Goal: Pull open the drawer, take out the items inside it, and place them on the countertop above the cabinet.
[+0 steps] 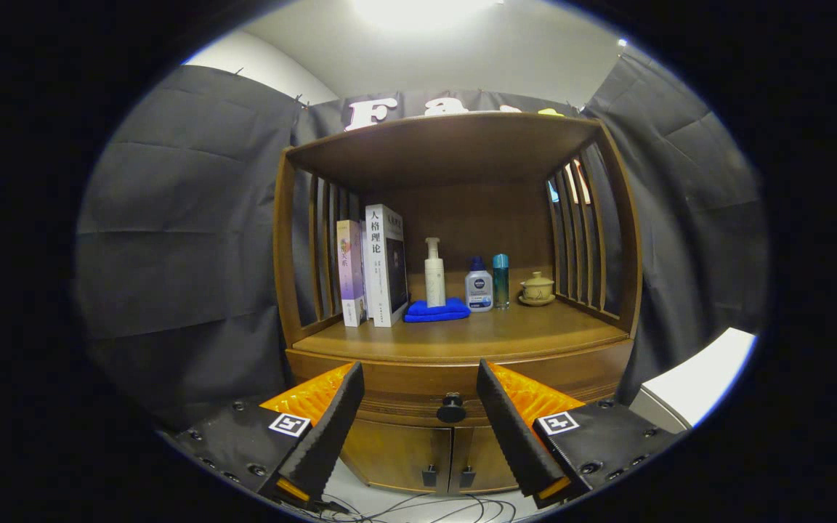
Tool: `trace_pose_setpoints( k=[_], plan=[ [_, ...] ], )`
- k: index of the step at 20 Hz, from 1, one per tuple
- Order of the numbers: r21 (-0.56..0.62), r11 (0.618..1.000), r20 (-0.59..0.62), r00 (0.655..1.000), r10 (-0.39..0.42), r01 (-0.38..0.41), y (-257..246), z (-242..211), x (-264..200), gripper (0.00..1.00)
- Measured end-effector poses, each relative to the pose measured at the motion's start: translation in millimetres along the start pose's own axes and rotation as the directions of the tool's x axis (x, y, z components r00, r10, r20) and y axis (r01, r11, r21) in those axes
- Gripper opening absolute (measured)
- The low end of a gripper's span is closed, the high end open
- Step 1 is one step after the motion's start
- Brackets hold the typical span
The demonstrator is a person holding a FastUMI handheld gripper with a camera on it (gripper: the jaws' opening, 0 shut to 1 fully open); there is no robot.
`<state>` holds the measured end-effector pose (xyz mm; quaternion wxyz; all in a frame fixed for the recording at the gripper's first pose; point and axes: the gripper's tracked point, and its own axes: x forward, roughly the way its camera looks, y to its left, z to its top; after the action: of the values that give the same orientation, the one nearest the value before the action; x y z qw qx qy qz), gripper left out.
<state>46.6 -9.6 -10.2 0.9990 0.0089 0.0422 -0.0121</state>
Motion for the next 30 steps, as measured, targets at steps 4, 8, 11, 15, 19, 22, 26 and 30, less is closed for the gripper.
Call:
trace_pose_setpoints(
  k=[4, 8, 11, 15, 19, 22, 26, 30],
  plan=[
    [-0.039, 0.999, -0.046, 0.999, -0.015, 0.013, -9.3, -17.5, 54.4, 0.98],
    [-0.034, 0.999, -0.082, 0.996, -0.026, 0.023, -14.7, -35.3, 74.1, 0.98],
    [-0.022, 0.999, -0.122, 0.992, -0.037, 0.034, -19.7, -53.6, 97.0, 0.98],
    [-0.024, 0.998, -0.167, 0.984, -0.055, 0.052, -27.4, -82.0, 117.4, 0.97],
    [-0.031, 0.997, -0.232, 0.97, -0.07, 0.064, -35.8, -112.9, 124.9, 0.93],
    [-0.021, 0.997, -0.272, 0.959, -0.08, 0.078, -37.7, -129.0, 126.5, 0.81],
    [-0.011, 0.996, -0.307, 0.948, -0.085, 0.086, -40.3, -141.4, 129.2, 0.58],
    [-0.043, 0.996, -0.306, 0.948, -0.086, 0.076, -41.2, -141.6, 128.8, 0.33]
  ],
)
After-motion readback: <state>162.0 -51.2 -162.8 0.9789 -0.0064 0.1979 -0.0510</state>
